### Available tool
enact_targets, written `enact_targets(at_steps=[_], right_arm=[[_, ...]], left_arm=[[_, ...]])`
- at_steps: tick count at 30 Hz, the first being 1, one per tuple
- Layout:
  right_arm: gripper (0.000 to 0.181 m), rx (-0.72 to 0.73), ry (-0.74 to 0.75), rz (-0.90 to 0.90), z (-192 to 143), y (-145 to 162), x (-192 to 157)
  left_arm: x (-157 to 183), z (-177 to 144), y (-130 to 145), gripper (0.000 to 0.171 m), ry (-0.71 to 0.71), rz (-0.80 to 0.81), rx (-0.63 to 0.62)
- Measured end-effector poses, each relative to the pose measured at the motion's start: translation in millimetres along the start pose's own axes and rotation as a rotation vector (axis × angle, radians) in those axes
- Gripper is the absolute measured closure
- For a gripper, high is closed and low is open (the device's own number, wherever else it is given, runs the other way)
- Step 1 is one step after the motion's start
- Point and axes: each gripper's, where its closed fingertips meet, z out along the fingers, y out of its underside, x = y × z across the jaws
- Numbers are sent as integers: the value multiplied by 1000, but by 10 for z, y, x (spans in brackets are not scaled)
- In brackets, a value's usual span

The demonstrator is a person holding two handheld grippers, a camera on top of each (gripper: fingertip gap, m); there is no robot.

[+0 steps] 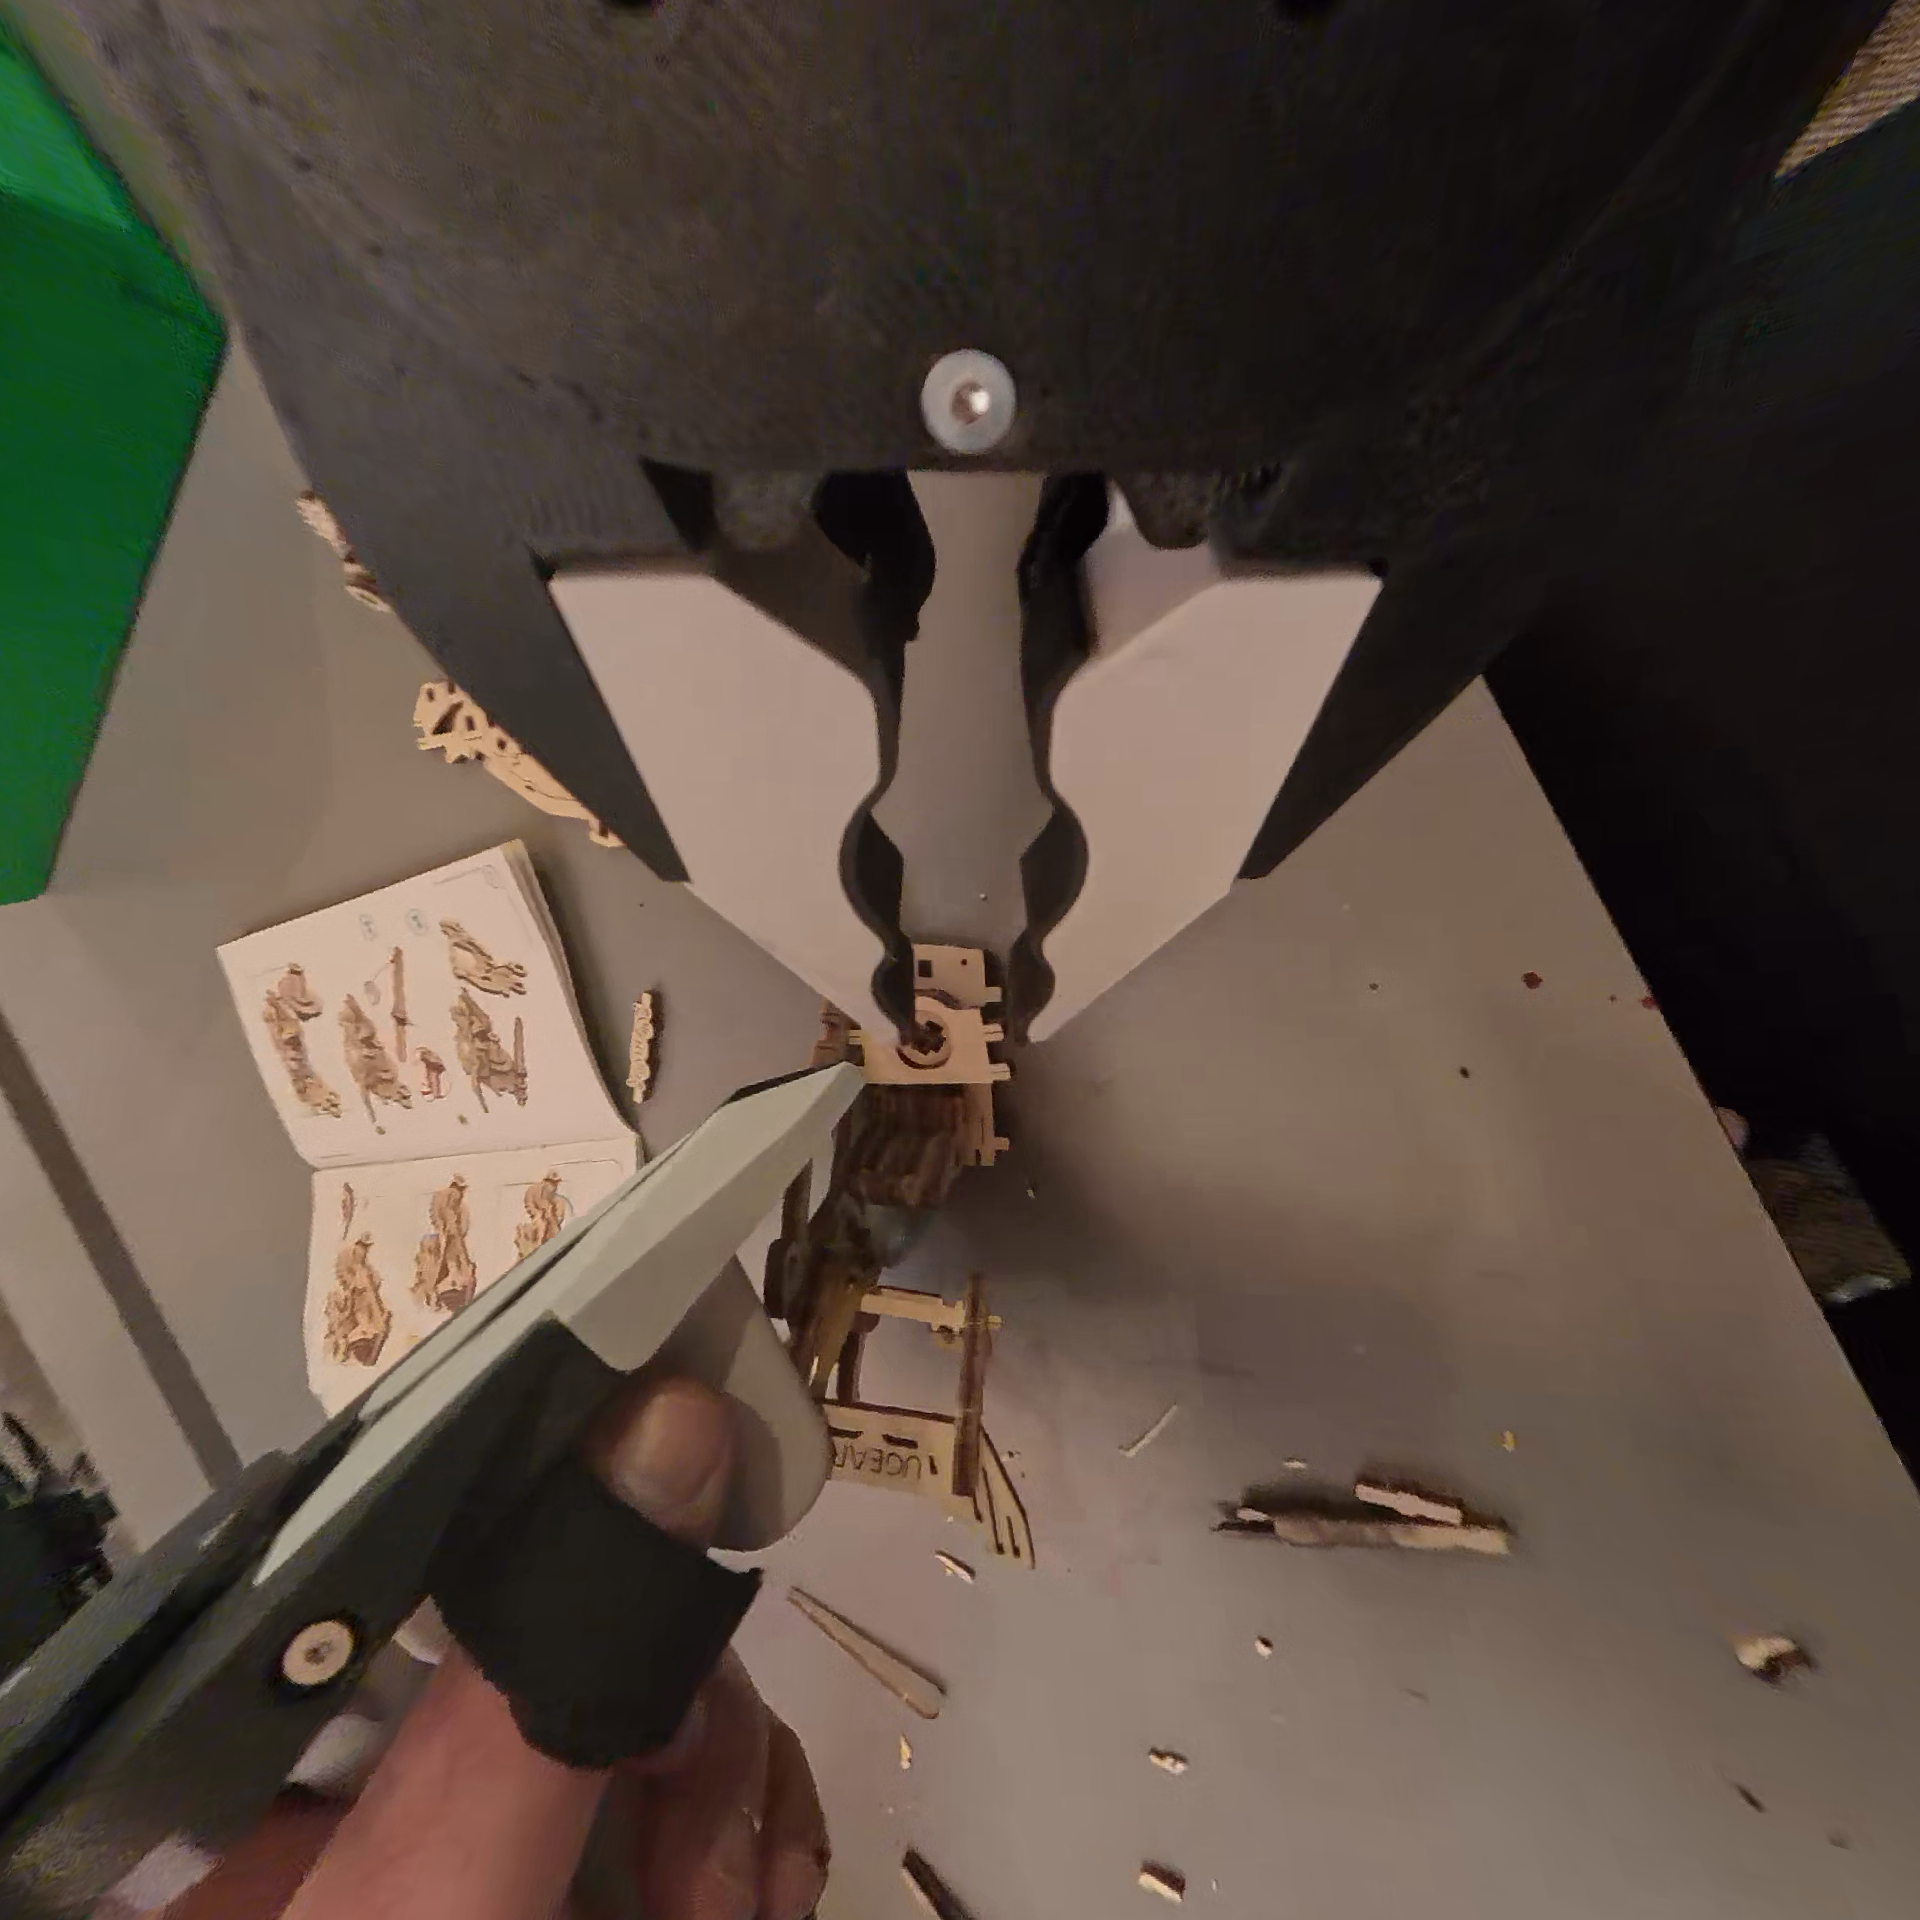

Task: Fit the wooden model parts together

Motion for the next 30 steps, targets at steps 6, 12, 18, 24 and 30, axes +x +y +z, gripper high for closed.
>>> enact_targets(at_steps=[6, 12, 18, 24, 30], right_arm=[[180, -39, 12, -99, 67, 56, -69], [178, -54, -2, -58, 62, 58, -54], [176, -48, 22, -60, 80, 50, -51], [176, -38, 32, -2, 80, 50, -45], [170, -11, 26, 13, 58, 24, -35]], left_arm=[[4, -2, 0, 168, 8, 0, 17], [10, -6, 0, 167, 23, -2, 30], [9, -10, 0, 168, 28, -2, 34], [10, -13, -1, 168, 35, -7, 44], [11, -13, -1, 167, 41, -14, 48]])
